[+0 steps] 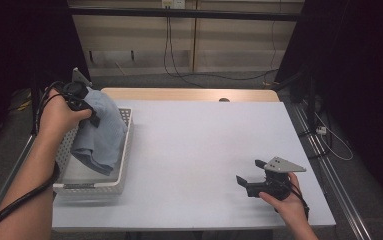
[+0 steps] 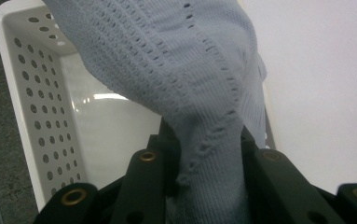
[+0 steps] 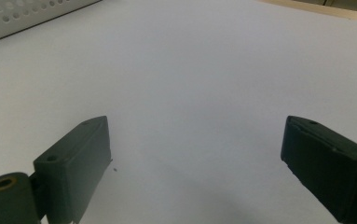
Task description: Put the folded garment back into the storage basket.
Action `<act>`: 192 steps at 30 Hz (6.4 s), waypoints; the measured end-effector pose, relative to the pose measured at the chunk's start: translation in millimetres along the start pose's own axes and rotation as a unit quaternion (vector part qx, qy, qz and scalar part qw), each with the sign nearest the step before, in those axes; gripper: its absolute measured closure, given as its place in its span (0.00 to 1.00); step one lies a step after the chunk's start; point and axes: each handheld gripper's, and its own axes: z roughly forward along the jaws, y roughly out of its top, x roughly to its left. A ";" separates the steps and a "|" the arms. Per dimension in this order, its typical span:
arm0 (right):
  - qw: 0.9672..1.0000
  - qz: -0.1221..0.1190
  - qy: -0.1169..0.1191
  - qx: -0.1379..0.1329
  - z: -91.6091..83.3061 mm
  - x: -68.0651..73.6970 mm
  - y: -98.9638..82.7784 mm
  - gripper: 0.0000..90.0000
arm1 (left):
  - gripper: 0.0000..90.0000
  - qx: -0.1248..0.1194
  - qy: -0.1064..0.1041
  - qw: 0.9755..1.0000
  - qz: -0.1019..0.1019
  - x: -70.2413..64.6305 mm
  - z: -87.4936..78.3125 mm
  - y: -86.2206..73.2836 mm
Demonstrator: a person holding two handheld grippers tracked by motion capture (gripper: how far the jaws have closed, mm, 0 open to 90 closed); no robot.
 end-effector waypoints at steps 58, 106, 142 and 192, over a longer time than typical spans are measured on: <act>1.000 0.000 0.000 -0.001 0.4 0.6 0.3 0.08 | 0.82 0.005 -0.015 1.000 0.019 -10.0 11.2 -24.3; 1.000 -0.002 0.001 -0.002 0.2 2.9 1.6 0.08 | 0.82 0.004 -0.047 0.999 0.020 -14.5 19.6 -41.1; 1.000 -0.004 0.003 0.000 1.3 4.5 1.5 0.08 | 0.79 0.000 -0.067 0.998 0.004 -6.5 35.5 -49.6; 1.000 -0.004 0.003 0.000 1.6 4.6 1.6 0.08 | 0.56 -0.024 -0.079 0.996 -0.033 12.5 41.9 -57.2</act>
